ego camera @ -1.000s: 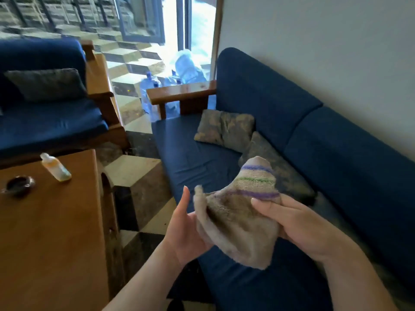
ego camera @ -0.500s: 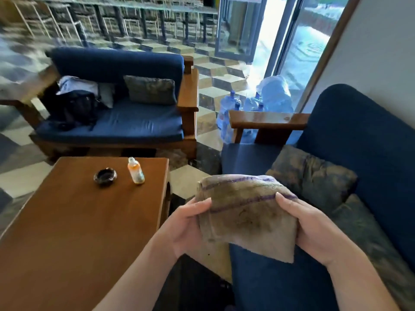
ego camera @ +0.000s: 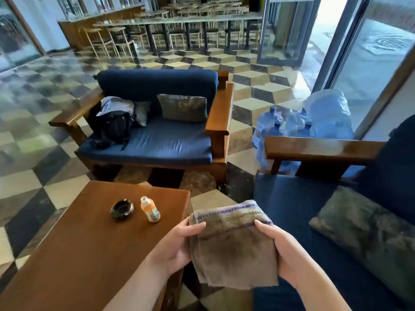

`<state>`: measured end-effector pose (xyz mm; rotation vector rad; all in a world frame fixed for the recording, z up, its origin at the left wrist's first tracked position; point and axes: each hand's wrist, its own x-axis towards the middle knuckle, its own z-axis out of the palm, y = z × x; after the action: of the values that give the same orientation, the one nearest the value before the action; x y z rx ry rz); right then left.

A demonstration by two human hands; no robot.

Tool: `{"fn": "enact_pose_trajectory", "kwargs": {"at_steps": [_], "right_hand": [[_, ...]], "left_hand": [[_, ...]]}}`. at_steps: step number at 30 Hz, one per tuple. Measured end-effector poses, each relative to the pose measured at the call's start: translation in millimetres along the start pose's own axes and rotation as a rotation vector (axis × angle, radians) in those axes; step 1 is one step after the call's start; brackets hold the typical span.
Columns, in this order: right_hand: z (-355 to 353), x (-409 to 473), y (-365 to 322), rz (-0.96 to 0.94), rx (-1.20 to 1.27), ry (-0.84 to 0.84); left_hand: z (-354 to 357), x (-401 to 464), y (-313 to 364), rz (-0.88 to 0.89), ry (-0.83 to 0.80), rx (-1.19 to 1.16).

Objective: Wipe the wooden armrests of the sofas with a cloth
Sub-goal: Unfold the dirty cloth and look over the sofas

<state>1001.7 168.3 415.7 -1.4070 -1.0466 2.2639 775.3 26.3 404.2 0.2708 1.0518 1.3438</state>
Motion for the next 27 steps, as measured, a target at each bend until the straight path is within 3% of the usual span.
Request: {"fn": "enact_pose_trajectory", "kwargs": {"at_steps": [5, 13, 21, 27], "right_hand": [[12.7, 67.7, -68.0, -0.01, -0.071, -0.065], [104.6, 213.3, -166.8, 0.029, -0.187, -0.129], [197.6, 339.7, -237.2, 0.086, -0.218, -0.08], [235.5, 422.9, -274.2, 0.154, -0.217, -0.179]], "left_hand": [[-3.5, 61.7, 46.3, 0.048, 0.086, 0.042], [-84.5, 163.0, 139.0, 0.149, 0.306, -0.144], [-150.6, 249.8, 241.6, 0.15, 0.306, -0.33], [-184.0, 309.5, 296.6, 0.174, 0.373, -0.357]]}}
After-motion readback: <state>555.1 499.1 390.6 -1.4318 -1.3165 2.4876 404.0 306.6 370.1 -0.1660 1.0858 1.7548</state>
